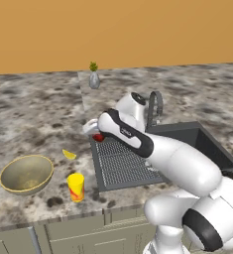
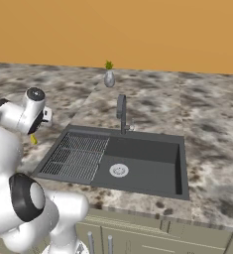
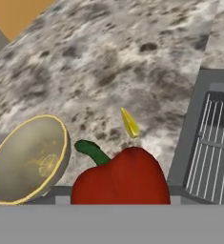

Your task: Remove the lemon wedge and bell pepper from the sink. Then move the bowl and cup from the counter to the sink for washing.

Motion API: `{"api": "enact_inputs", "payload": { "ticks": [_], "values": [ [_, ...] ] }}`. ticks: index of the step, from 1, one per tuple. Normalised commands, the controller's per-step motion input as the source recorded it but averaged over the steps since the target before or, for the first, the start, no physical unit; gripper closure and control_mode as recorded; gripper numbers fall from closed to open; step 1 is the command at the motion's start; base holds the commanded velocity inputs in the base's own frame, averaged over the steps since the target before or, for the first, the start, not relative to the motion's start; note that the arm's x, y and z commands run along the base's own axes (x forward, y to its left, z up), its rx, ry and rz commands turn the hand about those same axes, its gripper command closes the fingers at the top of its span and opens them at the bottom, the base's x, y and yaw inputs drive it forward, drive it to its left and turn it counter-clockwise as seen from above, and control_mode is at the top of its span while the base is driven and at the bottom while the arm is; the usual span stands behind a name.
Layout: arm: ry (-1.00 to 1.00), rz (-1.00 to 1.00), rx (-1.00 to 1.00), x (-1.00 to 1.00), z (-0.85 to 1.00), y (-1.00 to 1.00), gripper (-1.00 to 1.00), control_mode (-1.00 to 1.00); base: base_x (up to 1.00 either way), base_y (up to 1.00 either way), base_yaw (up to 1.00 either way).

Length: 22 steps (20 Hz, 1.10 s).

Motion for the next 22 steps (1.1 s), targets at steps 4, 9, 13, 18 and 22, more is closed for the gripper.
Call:
{"api": "enact_inputs", "payload": {
  "ticks": [4,9,13,18,22],
  "values": [
    [0.04,0.03,-0.14,0.19,-0.05,0.04,1.0,-1.0,0.0,0.0,0.0],
    [0.0,0.05,-0.03,0.18,-0.03,0.08,1.0,-1.0,0.0,0.0,0.0],
    [-0.01,0.04,-0.04,0.21,-0.12,0.16,1.0,-1.0,0.0,0.0,0.0],
    [-0.04,0.02,-0.06,0.2,-0.12,0.2,1.0,-1.0,0.0,0.0,0.0],
    [-0.09,0.0,-0.06,0.15,-0.1,0.23,1.0,-1.0,0.0,0.0,0.0]
  ]
}}
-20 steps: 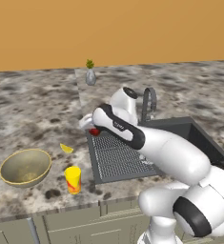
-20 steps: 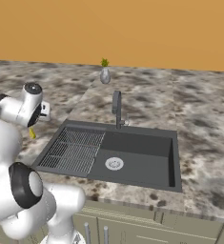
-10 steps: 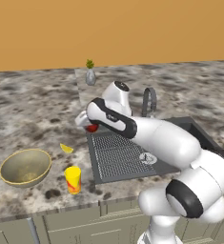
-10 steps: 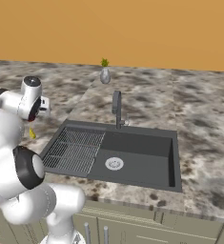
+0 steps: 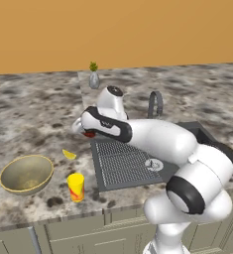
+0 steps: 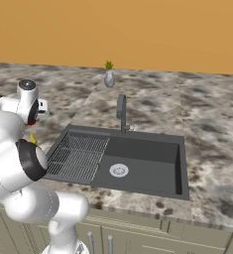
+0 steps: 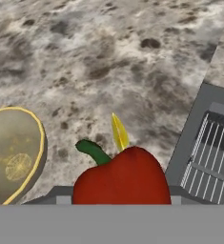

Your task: Remove the lemon wedge and bell pepper from the sink. Then move the bowl and cup from the counter to the sink for washing.

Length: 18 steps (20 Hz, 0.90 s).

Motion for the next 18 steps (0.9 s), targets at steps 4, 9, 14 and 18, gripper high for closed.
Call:
{"api": "enact_inputs", "payload": {
  "ticks": [4,9,14,18],
  "values": [
    [-0.1,0.0,-0.04,0.15,-0.06,0.07,1.0,-1.0,0.0,0.0,0.0],
    [-0.06,0.0,-0.06,0.19,-0.1,0.09,1.0,-1.0,0.0,0.0,0.0],
    [-0.04,0.0,-0.04,0.24,-0.1,0.07,1.0,-1.0,0.0,0.0,0.0],
    [0.0,0.0,0.0,0.22,-0.09,0.12,1.0,-1.0,0.0,0.0,0.0]
  ]
}}
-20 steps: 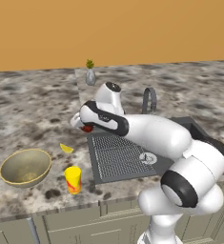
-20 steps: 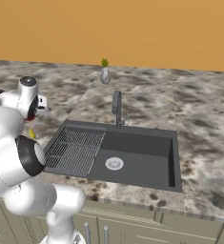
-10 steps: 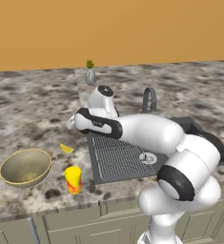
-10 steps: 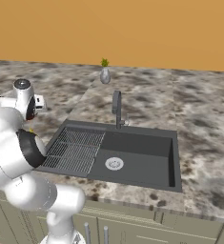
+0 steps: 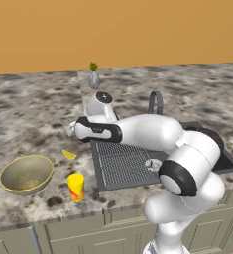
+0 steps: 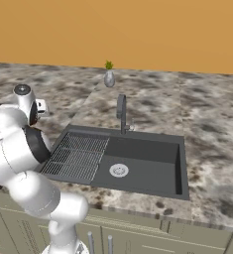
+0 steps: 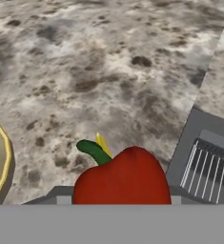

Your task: Remove the lemon wedge and bell pepper from the sink. Then move the bowl and cup from the counter to the sink for washing.

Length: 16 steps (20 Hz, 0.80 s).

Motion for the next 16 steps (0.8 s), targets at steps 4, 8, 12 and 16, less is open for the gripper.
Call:
{"api": "enact_inputs", "payload": {
  "ticks": [4,8,12,16],
  "values": [
    [0.0,0.0,0.0,0.23,-0.08,0.13,1.0,-1.0,0.0,0.0,0.0],
    [0.0,0.0,0.0,0.24,-0.12,0.12,1.0,-1.0,0.0,0.0,0.0],
    [0.0,0.0,0.0,0.22,-0.11,0.08,1.0,-1.0,0.0,0.0,0.0],
    [0.0,0.0,0.0,0.2,-0.17,0.09,1.0,-1.0,0.0,0.0,0.0]
  ]
}}
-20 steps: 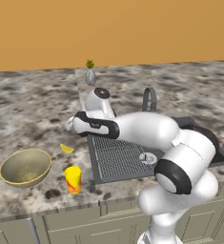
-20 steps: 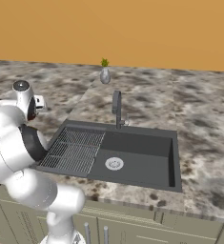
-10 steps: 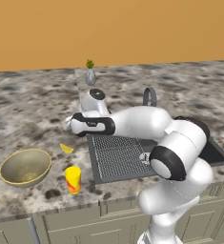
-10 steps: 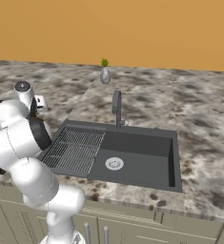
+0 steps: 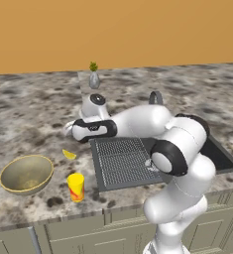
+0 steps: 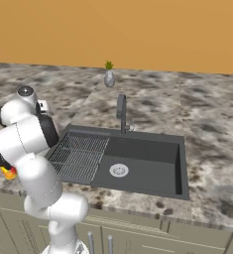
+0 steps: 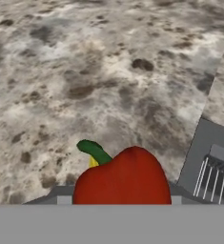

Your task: Remove the lemon wedge and bell pepper from the sink. Then move the bowl and cup from the counter to the sink for washing.

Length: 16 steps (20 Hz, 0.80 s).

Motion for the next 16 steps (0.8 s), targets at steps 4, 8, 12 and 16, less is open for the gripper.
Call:
{"api": "enact_inputs", "payload": {
  "ticks": [4,8,12,16],
  "values": [
    [0.0,0.0,0.0,0.19,-0.16,0.09,1.0,-1.0,0.0,0.0,0.0],
    [0.0,0.0,0.0,0.17,-0.14,0.08,1.0,-1.0,0.0,0.0,0.0],
    [0.0,0.0,0.0,0.15,-0.14,0.12,1.0,-1.0,0.0,0.0,0.0],
    [0.0,0.0,-0.01,0.09,-0.15,0.11,1.0,-1.0,0.0,0.0,0.0]
  ]
}}
